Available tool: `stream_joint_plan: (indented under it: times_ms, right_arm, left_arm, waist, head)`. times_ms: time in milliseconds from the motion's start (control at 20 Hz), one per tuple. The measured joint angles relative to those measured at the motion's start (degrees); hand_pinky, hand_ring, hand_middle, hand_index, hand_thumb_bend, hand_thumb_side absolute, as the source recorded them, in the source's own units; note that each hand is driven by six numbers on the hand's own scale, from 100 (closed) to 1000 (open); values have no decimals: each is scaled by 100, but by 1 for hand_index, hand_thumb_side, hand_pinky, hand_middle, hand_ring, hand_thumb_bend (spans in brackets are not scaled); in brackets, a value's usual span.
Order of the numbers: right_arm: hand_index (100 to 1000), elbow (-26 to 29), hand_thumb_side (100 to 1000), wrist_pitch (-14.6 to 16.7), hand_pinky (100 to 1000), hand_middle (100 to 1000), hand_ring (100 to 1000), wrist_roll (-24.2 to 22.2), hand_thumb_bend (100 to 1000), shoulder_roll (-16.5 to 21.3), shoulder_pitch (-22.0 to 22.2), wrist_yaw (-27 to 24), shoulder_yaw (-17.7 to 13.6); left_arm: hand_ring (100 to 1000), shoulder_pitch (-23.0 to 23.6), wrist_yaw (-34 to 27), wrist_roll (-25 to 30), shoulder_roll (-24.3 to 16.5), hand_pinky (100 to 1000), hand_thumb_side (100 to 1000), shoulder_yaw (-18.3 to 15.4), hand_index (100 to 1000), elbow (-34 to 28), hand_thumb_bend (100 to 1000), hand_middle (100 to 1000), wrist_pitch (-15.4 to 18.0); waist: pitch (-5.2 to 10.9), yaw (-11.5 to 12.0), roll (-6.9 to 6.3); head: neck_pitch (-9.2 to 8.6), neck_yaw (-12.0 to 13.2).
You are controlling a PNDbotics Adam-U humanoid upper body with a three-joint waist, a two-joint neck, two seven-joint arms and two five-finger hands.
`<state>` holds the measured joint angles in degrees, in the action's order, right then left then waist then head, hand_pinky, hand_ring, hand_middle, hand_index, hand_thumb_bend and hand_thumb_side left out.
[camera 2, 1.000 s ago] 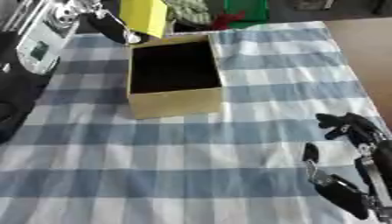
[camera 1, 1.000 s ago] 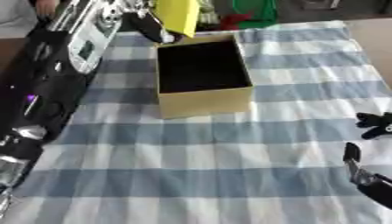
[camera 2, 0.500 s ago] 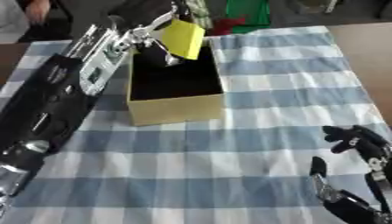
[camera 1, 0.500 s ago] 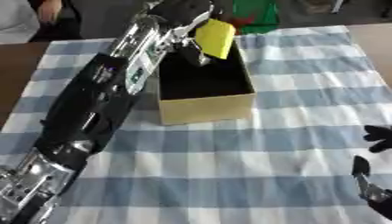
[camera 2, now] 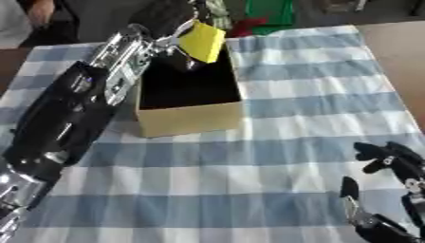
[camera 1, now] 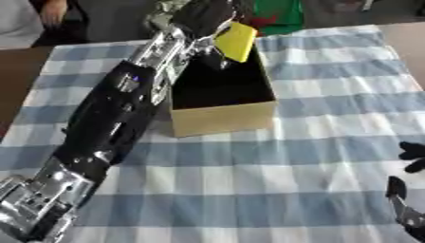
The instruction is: Pick up objects on the table and place them in the box.
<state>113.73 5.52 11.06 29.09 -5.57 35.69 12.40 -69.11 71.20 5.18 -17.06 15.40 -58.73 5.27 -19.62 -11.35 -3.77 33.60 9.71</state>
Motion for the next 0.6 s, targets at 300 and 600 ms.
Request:
stream_joint_plan:
  times_ms: [300,600]
  right_arm:
    - [850,0,298,-42,922,642,578,-42,100,-33,7,0,1]
    - [850,0,297,-72,922,642,578,-71,100,-65,18,0,1]
  left_arm:
    - [898,2,409,-75,78,892,566,-104,958,65,880,846,264]
    - [845,21,291,-415,97,886,458,-286,897,-62,802,779,136]
  waist:
    - [0,4,-1]
    - [0,52,0]
  head:
    - [0,5]
    - [0,-24]
